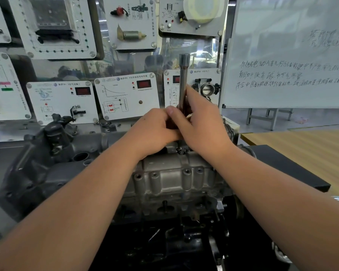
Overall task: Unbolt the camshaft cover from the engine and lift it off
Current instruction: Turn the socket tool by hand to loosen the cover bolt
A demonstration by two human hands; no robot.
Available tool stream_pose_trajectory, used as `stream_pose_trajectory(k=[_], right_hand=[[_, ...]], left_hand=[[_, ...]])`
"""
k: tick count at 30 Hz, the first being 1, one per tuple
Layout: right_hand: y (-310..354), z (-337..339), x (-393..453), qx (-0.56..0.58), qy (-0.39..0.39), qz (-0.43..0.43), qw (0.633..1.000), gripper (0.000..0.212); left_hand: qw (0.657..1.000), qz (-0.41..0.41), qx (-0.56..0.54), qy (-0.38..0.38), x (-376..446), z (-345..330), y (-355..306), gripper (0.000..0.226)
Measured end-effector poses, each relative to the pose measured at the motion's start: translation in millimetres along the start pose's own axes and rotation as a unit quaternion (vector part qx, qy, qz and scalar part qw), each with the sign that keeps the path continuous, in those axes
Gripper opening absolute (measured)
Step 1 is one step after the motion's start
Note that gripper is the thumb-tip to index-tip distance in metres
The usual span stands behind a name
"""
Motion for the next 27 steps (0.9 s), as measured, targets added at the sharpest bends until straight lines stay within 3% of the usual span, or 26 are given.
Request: stream_pose_trajectory(k=[2,5,9,12,17,23,27], right_hand=[[-0.6,0.6,-0.8,-0.018,-0.021,0.008,1.000,0.009],[0.0,-1.5,0.3,-0.037,-0.017,-0.005,0.999,0.024],[-6.7,-6.3,4.5,-0.037,0.021,-0.040,0.998,0.023],[-4.5,-4.9,3.5,-0.021,0.013,-0.027,0.999,0.018],[-2.8,-0.3,0.2,-0.008,-0.031,-0.012,0.999,0.018],[-5.7,-6.2,3.5,-0.018,0.030,-0.055,0.998,0.027],[-2.3,-3.7,1.8,-0.023,0.017,-0.028,0.999,0.012]], left_hand=[[1.000,0.004,0.007,-0.006,0.5,-0.1,0.4,0.025],[1.000,0.005,0.005,-0.013,0.9,-0.5,-0.8,0.023],[1.000,-0.001,-0.009,-0.002,-0.1,-1.6,-1.7,0.020],[1.000,-0.016,-0.001,-0.002,-0.9,0.5,-1.3,0.005],[1.000,-0.015,0.010,-0.005,-0.4,0.7,-3.4,0.017],[1.000,-0.007,-0.011,-0.006,-2.0,0.3,-4.5,0.026],[1.000,-0.021,-0.004,-0.010,-1.5,1.5,-6.7,0.017]])
Point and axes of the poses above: each hand's wrist, its own x-axis towards the middle knuckle, its own z-axis out of the back of the hand, y = z × x, the point moved 3 cm from there along x, towards the middle knuckle, and after that the axes turned 10 degrees about -z, right-handed, at the moved point
